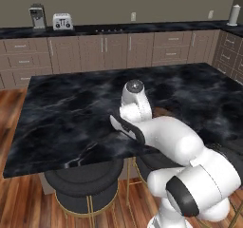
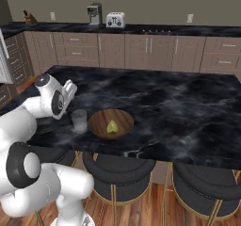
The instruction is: There is a bowl on the dining counter. Grab a lemon wedge from the fridge and place it in the bowl. Then get the liquor bottle and glass cup from the cabinet and place them next to the bowl.
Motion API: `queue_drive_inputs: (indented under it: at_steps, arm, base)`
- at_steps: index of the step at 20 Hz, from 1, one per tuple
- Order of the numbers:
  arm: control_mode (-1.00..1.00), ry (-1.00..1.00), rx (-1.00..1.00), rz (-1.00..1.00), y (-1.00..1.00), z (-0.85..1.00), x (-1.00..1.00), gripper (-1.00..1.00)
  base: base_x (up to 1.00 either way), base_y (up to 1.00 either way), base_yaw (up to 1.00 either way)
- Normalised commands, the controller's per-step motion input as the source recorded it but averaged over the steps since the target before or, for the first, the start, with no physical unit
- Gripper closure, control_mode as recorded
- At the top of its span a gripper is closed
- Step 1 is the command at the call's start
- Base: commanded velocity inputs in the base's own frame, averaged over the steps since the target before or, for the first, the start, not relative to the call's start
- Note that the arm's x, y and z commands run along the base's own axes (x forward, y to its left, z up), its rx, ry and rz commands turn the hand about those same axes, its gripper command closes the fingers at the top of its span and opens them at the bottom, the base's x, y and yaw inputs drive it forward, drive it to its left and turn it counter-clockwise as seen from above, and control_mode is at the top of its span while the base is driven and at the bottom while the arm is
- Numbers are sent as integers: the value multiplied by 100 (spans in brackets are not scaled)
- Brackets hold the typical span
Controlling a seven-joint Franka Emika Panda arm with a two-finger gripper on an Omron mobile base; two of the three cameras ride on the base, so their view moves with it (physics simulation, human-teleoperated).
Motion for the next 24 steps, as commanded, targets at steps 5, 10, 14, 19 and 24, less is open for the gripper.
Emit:
queue_drive_inputs:
  at_steps: [5,10,14,19,24]
  arm:
    - [-100,-12,2,7,-3,100,-32,-100]
    - [-100,-3,0,27,-24,100,-59,-100]
    - [-100,0,-1,44,-36,100,-81,-100]
    - [-100,0,-14,53,-33,90,-90,-100]
    - [-100,-1,-30,61,-21,56,-94,-100]
  base:
    - [0,0,0]
    - [0,0,0]
    - [0,0,0]
    - [0,0,0]
    - [0,0,0]
